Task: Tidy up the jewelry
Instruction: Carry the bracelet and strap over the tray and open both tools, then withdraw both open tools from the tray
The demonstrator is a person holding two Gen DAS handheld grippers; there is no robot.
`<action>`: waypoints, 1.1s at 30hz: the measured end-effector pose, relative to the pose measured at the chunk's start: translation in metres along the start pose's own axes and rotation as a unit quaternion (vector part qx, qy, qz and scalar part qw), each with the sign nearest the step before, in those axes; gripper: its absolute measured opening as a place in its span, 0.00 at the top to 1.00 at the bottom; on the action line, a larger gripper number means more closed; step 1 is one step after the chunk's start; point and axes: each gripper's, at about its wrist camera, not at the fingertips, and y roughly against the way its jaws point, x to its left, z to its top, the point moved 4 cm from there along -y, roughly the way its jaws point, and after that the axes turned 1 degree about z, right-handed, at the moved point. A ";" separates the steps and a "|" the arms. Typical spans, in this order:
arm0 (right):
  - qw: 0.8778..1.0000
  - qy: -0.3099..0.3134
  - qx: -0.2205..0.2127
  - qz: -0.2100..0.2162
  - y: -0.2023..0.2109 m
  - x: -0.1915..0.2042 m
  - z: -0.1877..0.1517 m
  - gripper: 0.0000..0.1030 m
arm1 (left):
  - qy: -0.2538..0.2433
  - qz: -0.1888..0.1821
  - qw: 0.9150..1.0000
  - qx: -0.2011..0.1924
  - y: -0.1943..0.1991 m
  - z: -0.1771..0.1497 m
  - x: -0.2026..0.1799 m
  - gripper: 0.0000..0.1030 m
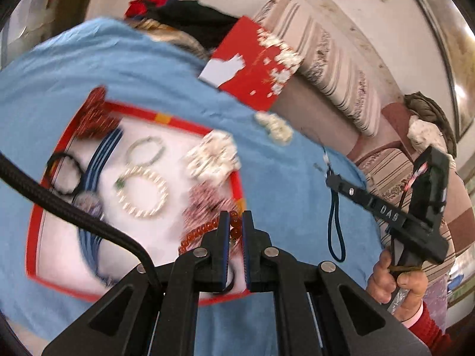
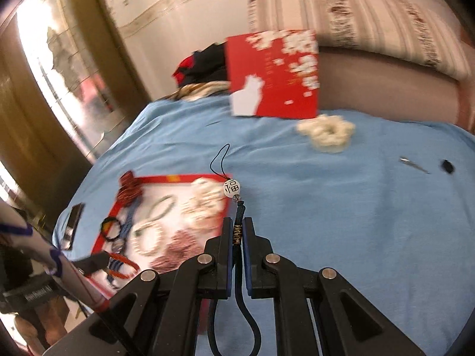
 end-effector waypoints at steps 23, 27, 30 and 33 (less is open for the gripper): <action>0.994 0.044 0.099 -0.002 -0.146 0.110 0.014 0.94 | 0.090 0.064 0.992 0.066 -0.023 -0.011 0.090 0.93; 0.992 0.051 0.112 -0.025 -0.170 0.107 0.013 0.93 | 0.098 0.048 0.993 0.048 -0.011 -0.004 0.094 0.83; 0.991 0.043 0.123 -0.023 -0.181 0.102 0.011 0.93 | 0.109 0.040 0.993 0.021 0.004 0.002 0.102 0.80; 0.991 0.028 0.134 -0.014 -0.184 0.095 0.011 0.83 | 0.134 0.049 0.990 -0.013 0.023 0.007 0.119 0.76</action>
